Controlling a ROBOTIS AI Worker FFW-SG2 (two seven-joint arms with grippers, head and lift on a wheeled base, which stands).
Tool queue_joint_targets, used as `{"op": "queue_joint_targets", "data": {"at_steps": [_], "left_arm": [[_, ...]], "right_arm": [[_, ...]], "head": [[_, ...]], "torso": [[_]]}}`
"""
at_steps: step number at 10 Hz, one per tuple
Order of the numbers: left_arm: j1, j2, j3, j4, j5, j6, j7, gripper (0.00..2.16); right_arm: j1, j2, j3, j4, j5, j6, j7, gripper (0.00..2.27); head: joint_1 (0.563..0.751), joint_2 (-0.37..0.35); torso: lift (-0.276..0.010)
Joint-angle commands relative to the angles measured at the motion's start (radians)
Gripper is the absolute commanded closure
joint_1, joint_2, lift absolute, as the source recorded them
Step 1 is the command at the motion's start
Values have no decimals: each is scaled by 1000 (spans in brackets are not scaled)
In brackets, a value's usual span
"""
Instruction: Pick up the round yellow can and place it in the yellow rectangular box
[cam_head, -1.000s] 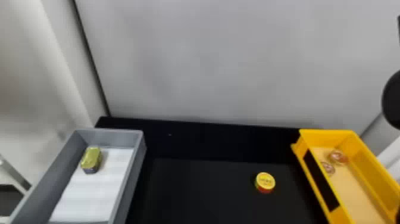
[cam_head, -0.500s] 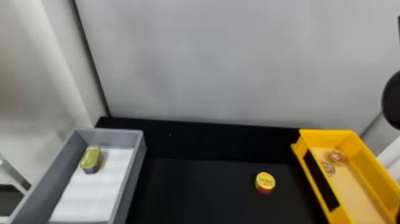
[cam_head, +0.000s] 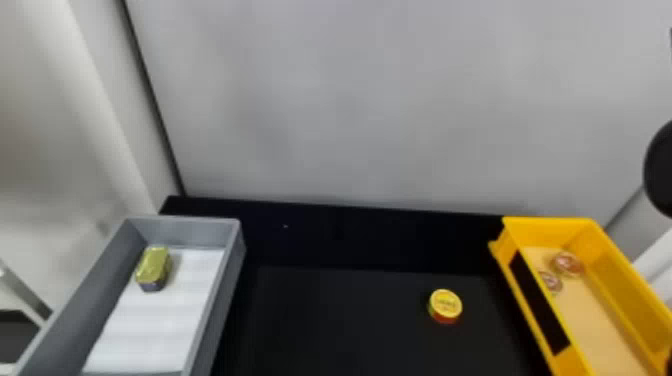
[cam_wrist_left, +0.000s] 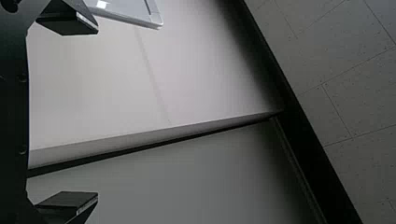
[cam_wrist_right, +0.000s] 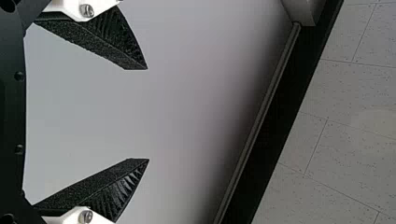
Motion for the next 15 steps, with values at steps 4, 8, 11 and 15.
{"op": "queue_joint_targets", "data": {"at_steps": [4,8,11,15], "left_arm": [[1,0,0,0,-1,-4,-3,36],[-7,1,-9,-3,5,44,-8,36],[-13,5,-12,-6,6,69,-17,36],[-22,5,-10,-21,13,132,-31,36]], "right_arm": [[7,0,-4,-6,1,14,-5,67],[-22,25,-1,-78,-104,456,-55,62],[-40,91,-53,-66,-131,698,11,59],[-13,89,-147,9,-314,893,-2,59]], "head": [[694,-78],[694,-78],[694,-78],[694,-78]], "torso": [[-9],[-9],[-9],[-9]]}}
